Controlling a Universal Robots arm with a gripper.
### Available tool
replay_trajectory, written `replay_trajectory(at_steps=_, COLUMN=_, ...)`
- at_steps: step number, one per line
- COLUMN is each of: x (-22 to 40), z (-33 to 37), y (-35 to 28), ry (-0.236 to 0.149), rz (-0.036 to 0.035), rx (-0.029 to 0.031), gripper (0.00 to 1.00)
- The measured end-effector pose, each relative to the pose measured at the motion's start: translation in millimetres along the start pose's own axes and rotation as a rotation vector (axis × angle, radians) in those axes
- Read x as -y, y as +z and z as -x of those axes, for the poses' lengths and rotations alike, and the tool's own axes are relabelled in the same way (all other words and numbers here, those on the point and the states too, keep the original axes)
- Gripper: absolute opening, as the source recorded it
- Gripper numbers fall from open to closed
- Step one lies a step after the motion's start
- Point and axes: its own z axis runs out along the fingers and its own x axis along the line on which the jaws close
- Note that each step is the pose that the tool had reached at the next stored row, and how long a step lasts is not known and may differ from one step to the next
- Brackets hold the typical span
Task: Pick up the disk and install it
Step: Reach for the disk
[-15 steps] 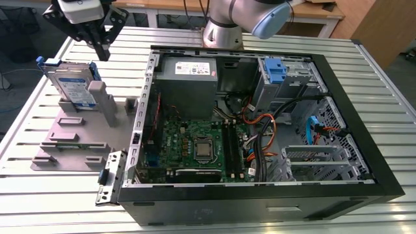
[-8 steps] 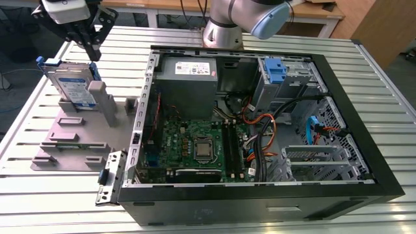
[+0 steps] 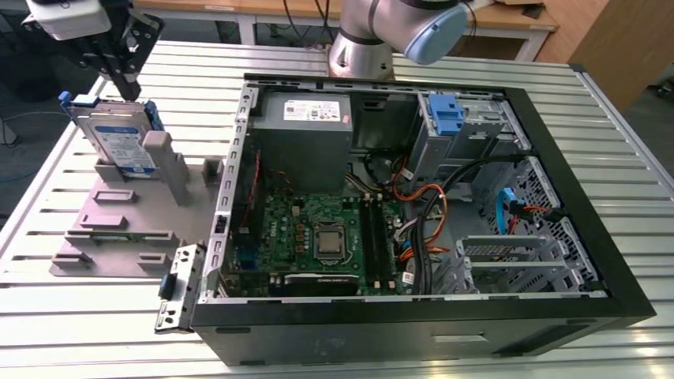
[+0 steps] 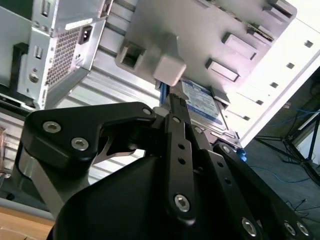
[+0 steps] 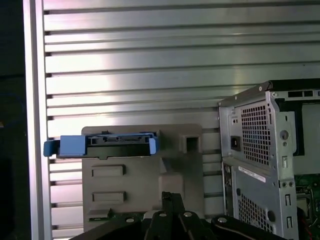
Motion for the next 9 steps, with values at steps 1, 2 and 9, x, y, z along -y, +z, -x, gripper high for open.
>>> replay_trajectory(at_steps=1, x=0.2, z=-3.7, y=0.4, ry=0.0, rz=0.0, rx=0.0, gripper=0.11)
replay_trajectory(at_steps=2, x=0.2, z=-7.3, y=1.0, ry=0.0, rz=0.0, rx=0.0001, gripper=0.11)
replay_trajectory(at_steps=9, x=-8.2, z=-29.4, y=6.2, ry=0.0, rz=0.0, rx=0.0001, gripper=0.11)
